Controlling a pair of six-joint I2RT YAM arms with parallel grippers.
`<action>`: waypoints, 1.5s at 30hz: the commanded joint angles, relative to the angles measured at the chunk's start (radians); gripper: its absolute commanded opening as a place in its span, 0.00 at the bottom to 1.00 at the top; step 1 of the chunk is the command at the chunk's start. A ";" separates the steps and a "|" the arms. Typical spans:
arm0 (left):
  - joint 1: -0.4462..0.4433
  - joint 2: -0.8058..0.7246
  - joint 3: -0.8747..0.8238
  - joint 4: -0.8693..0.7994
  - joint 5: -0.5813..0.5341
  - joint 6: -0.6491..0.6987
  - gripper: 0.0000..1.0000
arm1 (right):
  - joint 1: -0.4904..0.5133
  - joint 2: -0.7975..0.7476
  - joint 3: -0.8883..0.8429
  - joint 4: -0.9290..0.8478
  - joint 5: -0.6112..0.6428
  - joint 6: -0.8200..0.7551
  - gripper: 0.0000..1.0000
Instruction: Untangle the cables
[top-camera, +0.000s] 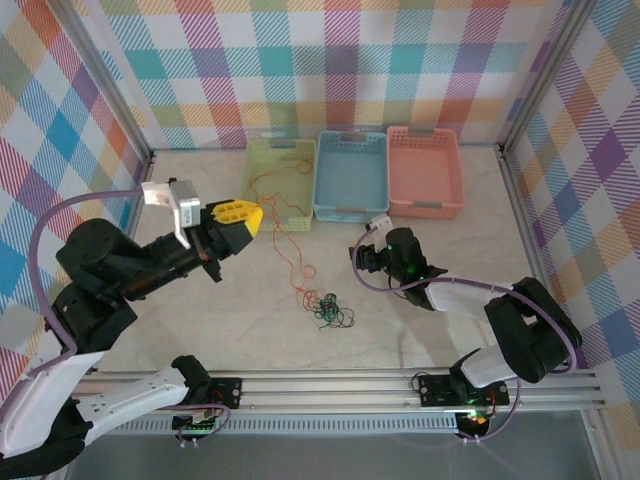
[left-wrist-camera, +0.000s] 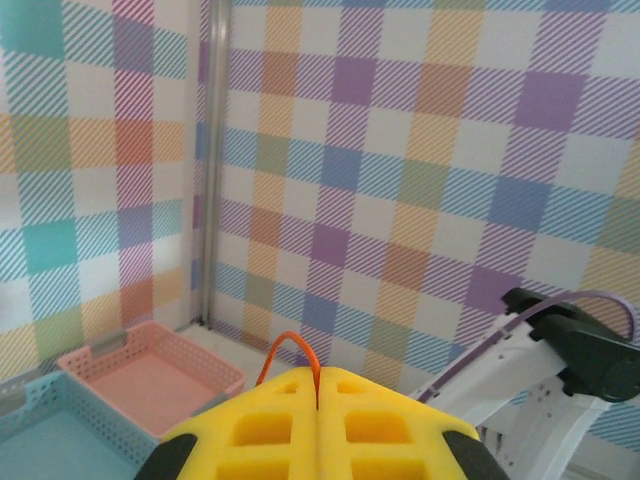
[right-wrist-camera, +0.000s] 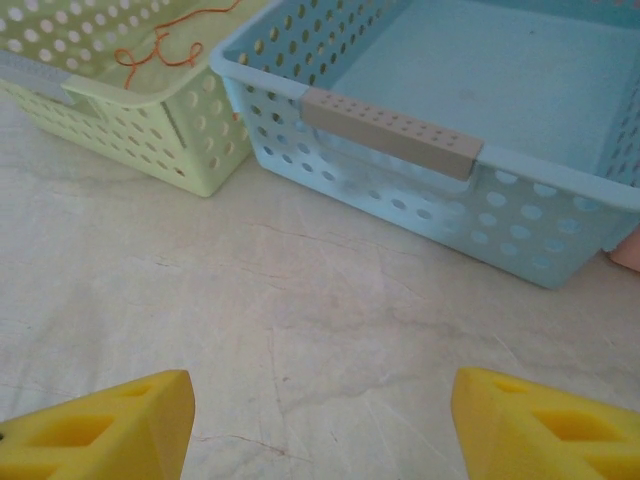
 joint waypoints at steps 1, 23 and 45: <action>-0.018 0.020 0.009 -0.004 -0.086 0.022 0.00 | -0.002 -0.057 -0.026 0.088 -0.140 -0.021 0.69; -0.018 0.108 0.104 -0.028 -0.134 0.056 0.00 | 0.111 -0.003 -0.066 0.355 -0.808 -0.294 0.70; -0.017 0.136 0.113 -0.038 -0.078 0.038 0.00 | 0.225 0.021 -0.072 0.502 -0.732 -0.309 0.62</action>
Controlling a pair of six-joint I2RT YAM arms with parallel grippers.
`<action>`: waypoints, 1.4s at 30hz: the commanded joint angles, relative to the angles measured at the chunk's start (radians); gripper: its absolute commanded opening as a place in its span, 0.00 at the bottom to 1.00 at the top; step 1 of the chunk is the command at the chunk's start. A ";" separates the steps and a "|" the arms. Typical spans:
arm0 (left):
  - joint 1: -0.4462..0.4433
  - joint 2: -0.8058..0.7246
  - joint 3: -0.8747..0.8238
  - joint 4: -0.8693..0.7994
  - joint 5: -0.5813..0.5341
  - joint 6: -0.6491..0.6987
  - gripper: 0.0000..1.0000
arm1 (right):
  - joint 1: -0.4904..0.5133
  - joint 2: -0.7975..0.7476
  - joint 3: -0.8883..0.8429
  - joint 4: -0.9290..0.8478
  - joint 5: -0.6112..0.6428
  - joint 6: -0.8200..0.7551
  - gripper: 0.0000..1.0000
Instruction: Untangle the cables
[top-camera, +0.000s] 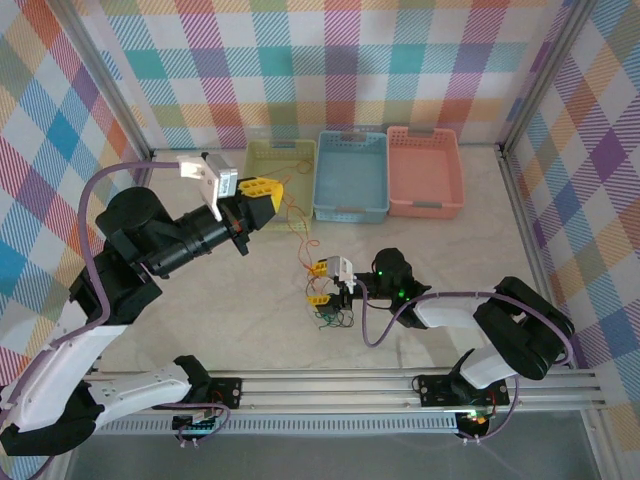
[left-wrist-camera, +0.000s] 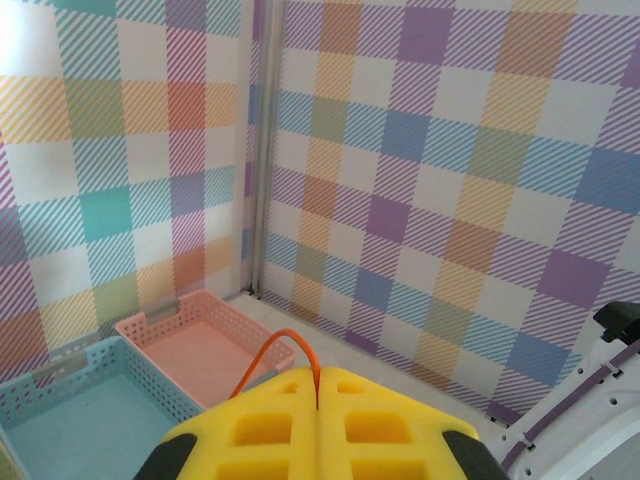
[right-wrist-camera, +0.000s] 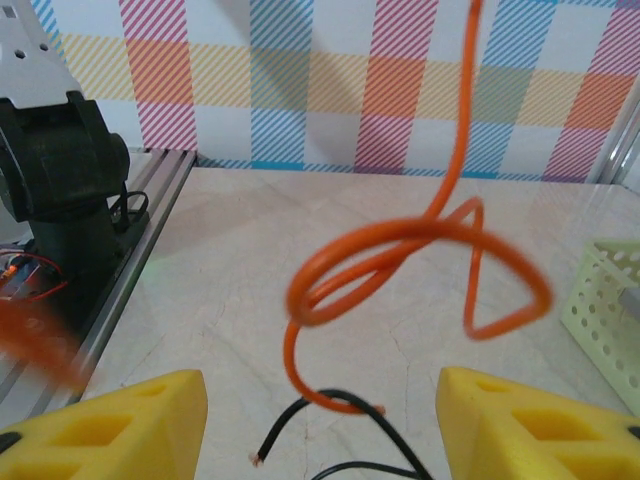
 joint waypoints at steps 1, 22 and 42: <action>-0.015 -0.009 0.006 0.009 0.014 -0.003 0.00 | 0.012 -0.014 0.009 0.049 -0.032 -0.006 0.61; -0.017 -0.034 -0.044 0.012 -0.019 0.022 0.00 | 0.014 0.000 0.008 0.058 -0.054 0.001 0.09; -0.016 -0.104 -0.017 0.022 -0.161 0.040 0.00 | 0.006 0.024 -0.001 -0.004 0.082 -0.085 0.00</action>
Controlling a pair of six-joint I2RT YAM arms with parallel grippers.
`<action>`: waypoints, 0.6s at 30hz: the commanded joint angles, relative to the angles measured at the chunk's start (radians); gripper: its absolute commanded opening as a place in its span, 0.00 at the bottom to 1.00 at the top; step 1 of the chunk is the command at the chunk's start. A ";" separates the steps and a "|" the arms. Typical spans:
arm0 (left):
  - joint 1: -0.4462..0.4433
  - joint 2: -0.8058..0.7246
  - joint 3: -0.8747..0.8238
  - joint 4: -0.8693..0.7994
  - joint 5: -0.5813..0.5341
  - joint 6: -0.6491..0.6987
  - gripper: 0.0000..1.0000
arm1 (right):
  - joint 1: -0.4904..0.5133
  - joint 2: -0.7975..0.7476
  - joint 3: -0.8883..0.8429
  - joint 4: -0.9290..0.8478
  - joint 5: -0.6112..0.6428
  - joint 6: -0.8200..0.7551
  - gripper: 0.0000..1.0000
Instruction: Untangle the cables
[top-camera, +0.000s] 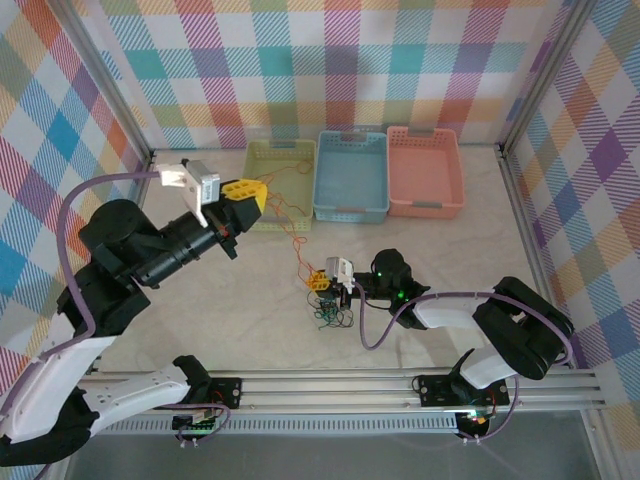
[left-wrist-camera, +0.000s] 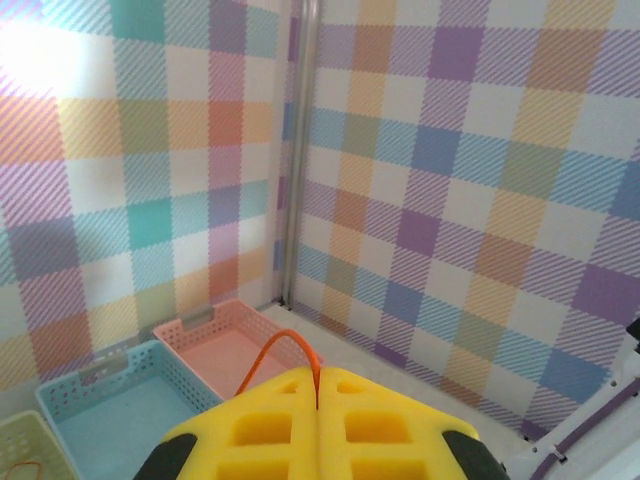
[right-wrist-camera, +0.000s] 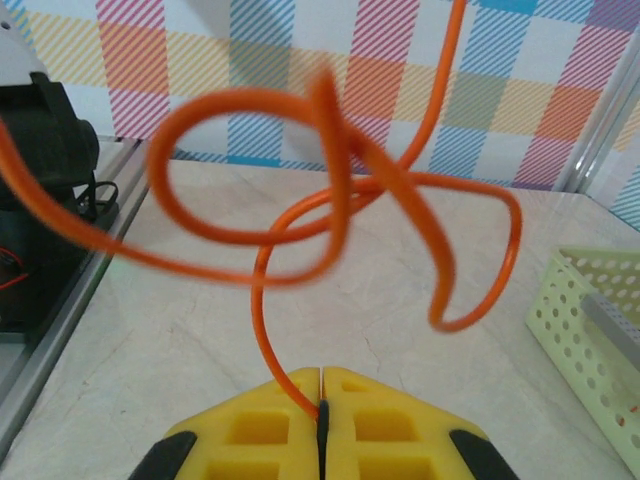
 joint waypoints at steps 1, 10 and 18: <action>-0.016 -0.041 0.018 0.030 -0.087 0.027 0.00 | -0.004 0.025 0.001 -0.012 0.026 -0.032 0.00; -0.016 -0.107 0.053 0.093 -0.241 0.074 0.00 | -0.025 0.037 0.030 -0.105 0.085 -0.026 0.00; -0.015 -0.111 0.122 0.190 -0.344 0.153 0.00 | -0.030 0.047 0.052 -0.167 0.163 -0.017 0.00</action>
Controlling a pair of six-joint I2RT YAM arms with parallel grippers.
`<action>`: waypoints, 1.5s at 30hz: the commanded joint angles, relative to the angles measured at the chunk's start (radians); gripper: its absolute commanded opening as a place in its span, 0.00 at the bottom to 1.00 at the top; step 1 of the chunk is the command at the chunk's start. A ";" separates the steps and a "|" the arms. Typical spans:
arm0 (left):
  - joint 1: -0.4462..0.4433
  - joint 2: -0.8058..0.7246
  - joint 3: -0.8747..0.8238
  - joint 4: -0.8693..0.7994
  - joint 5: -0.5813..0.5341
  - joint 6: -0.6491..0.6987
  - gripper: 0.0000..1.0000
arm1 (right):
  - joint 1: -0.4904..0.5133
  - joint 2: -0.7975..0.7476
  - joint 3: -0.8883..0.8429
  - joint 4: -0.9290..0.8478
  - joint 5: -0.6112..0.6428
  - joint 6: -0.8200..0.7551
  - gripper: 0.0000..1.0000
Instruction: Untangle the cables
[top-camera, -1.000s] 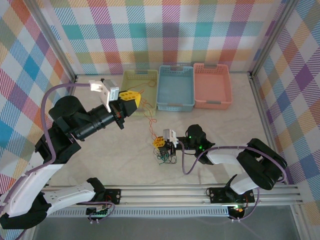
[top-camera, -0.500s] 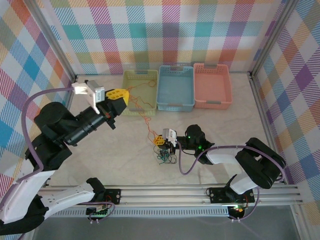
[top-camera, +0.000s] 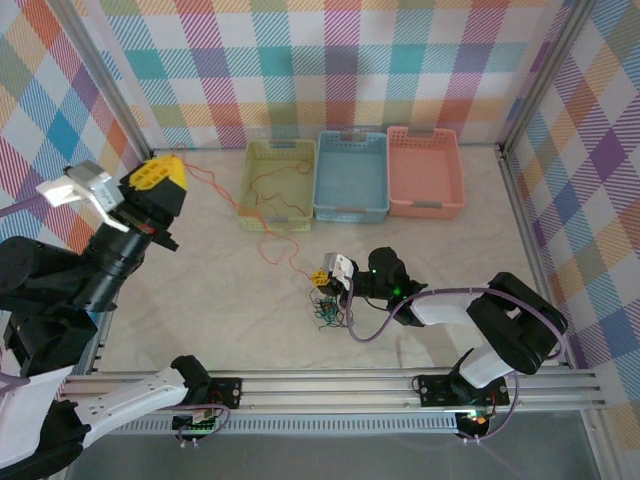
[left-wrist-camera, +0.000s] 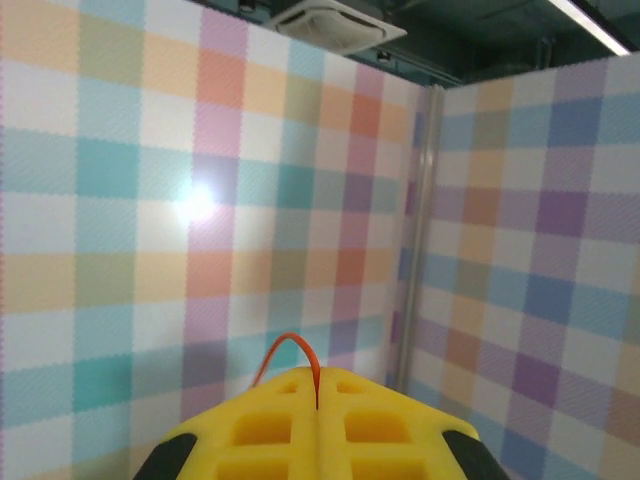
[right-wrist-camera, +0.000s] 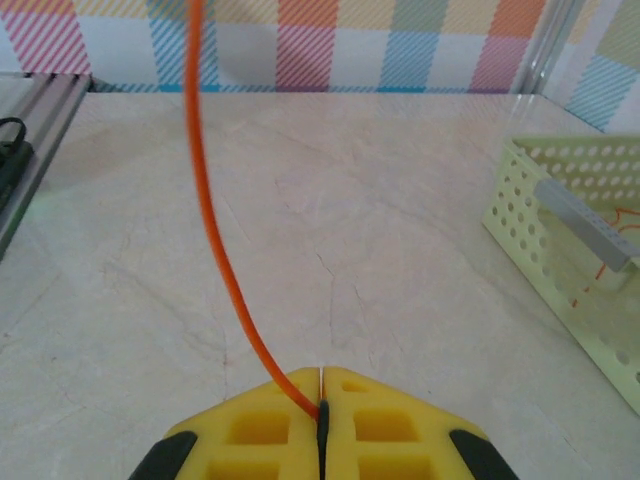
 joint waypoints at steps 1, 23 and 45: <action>-0.015 -0.002 0.051 0.094 -0.066 0.063 0.00 | -0.007 0.012 0.033 -0.039 0.037 -0.003 0.00; -0.015 0.160 0.175 0.059 -0.079 0.210 0.00 | -0.014 0.024 0.088 -0.154 0.191 0.036 0.60; 0.193 0.671 0.474 -0.031 -0.020 0.248 0.00 | -0.034 -0.004 0.072 -0.196 0.440 0.083 0.65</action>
